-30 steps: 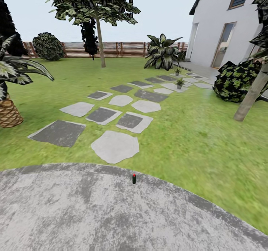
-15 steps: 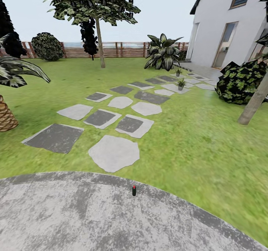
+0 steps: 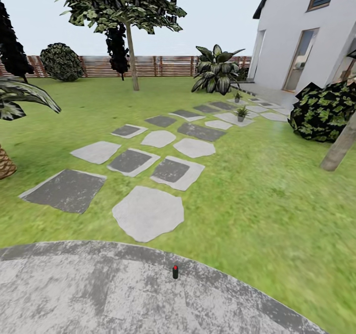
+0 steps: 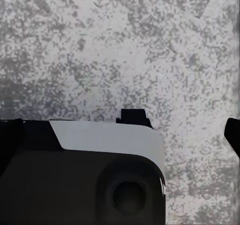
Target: Pick up the pesticide atomizer in the garden and spray insectifuge to fully cover both potted plants in the garden.
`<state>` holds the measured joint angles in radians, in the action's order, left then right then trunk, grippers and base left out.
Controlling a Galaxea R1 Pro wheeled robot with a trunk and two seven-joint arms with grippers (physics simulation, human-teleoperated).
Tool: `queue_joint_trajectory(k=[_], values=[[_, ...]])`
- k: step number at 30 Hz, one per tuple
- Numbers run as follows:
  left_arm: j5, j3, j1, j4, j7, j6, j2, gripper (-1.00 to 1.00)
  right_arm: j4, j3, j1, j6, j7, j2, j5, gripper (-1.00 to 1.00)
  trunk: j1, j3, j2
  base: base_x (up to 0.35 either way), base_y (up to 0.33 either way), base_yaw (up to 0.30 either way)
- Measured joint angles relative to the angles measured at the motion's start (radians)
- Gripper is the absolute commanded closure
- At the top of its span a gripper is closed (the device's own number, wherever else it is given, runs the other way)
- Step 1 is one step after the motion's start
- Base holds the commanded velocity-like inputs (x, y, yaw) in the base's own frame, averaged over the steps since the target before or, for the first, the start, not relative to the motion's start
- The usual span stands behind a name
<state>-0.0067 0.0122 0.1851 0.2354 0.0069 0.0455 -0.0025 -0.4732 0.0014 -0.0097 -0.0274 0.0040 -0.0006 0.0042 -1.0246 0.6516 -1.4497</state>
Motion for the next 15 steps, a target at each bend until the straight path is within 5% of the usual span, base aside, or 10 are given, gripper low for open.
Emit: queue_joint_trajectory(k=[10,15], values=[[0.005,0.003,0.000,-0.001,0.003,-0.001,0.000,-1.00,0.000,0.000,0.001,0.000,0.000,0.000,0.000,-1.00,0.000,0.000,0.000,0.032,-0.031,0.004],[0.005,0.006,0.000,-0.002,0.004,-0.001,0.000,-1.00,0.000,0.000,0.000,0.000,0.000,0.000,-0.002,-1.00,0.000,0.003,0.000,0.001,-0.266,0.104]])
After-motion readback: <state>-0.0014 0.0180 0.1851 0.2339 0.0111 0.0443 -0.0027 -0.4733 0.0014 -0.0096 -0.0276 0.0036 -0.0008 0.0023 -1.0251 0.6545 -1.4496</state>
